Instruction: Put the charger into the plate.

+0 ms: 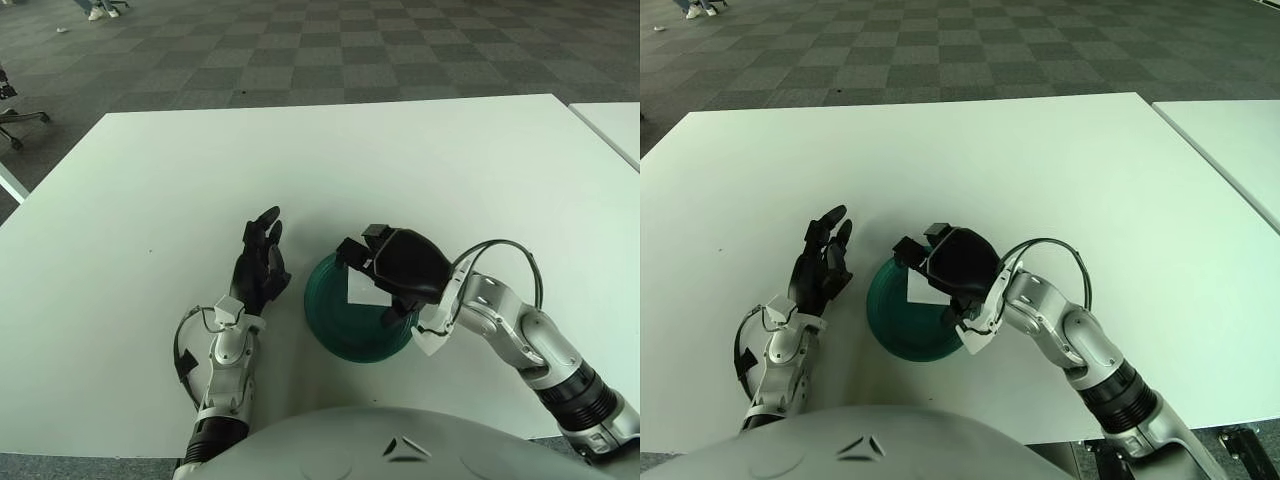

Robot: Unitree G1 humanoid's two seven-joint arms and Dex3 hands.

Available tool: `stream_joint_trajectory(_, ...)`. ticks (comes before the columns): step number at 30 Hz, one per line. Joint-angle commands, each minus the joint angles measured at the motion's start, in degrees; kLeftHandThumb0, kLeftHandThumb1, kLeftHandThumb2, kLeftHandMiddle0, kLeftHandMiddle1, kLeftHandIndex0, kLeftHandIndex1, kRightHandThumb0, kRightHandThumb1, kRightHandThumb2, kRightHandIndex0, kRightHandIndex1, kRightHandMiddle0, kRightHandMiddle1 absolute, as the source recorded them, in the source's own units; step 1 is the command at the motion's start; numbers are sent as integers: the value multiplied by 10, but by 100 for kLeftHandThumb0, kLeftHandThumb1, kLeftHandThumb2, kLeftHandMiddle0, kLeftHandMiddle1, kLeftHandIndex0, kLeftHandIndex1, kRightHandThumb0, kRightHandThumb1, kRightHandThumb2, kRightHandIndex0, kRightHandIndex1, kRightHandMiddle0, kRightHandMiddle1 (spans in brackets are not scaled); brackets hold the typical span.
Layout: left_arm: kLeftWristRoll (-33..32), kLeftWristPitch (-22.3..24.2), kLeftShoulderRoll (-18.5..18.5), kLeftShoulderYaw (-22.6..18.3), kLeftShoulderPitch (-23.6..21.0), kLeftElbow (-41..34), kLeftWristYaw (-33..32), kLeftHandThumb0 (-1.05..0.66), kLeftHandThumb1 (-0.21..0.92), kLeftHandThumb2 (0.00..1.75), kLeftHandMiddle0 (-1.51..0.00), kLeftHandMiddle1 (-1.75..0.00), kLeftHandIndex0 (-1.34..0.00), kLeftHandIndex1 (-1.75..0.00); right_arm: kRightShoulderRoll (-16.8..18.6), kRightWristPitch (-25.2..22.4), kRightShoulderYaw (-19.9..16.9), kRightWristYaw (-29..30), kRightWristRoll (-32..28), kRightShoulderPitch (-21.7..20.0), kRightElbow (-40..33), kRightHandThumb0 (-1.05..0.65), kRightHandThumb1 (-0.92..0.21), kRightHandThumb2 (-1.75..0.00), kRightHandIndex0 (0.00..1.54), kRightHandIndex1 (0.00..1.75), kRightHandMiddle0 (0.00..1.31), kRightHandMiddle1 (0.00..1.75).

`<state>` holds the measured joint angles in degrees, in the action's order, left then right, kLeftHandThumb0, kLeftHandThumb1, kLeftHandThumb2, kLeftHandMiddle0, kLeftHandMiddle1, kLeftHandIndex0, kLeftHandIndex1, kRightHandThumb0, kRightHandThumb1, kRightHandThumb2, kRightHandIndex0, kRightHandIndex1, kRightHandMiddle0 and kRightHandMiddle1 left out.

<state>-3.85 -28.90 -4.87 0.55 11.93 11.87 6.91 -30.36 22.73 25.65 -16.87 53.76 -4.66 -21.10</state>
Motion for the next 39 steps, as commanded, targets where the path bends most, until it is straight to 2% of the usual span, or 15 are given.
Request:
stream_joint_trajectory(1,-4,16,-12,7,25,31,-5,-80,92,86,-27,-1,0,-84,0,-8,-7,-14,11,-13,-4,-73,-92,-68,27,112,2,121)
stream_joint_trajectory(12,-1,22,-14,12,31,18,-6,-83,92,89,-25,0,0,-83,2,-25,-11,-50,-5,-16,-10,-75,-92,-75,25,96,1,122)
stream_joint_trajectory(21,-4,31,-17,16,36,5,-6,-82,92,90,-25,0,0,-82,8,-47,-15,-89,-27,-14,-24,-76,-92,-79,27,100,0,121)
stream_joint_trajectory(25,-6,33,-18,17,37,-1,-5,-81,92,90,-26,-1,0,-82,4,-43,-17,-95,-36,-18,-25,-81,-92,-85,29,84,0,102)
stream_joint_trajectory(27,-6,34,-17,17,37,-2,-4,-81,92,90,-26,-1,0,-81,-1,-36,-20,-90,-39,-18,-19,-88,-92,-94,25,57,0,84)
stream_joint_trajectory(30,-3,34,-15,19,40,-6,-4,-82,92,91,-26,-1,0,-78,-10,-14,-23,-59,-35,-12,8,-94,-92,-101,21,27,0,63)
stream_joint_trajectory(31,-1,33,-14,19,40,-6,-5,-82,92,91,-26,0,0,-78,-10,-6,-24,-45,-33,-10,15,-95,-92,-101,20,23,0,60)
stream_joint_trajectory(33,6,27,-10,20,41,-6,-6,-83,92,92,-25,0,0,-73,-7,6,-27,-20,-32,-6,18,-100,-92,-104,13,11,0,38)
stream_joint_trajectory(39,20,20,-5,21,42,-9,-11,-84,92,95,-22,0,0,-63,2,22,-20,22,-15,-2,21,-104,-92,-106,2,1,0,10)
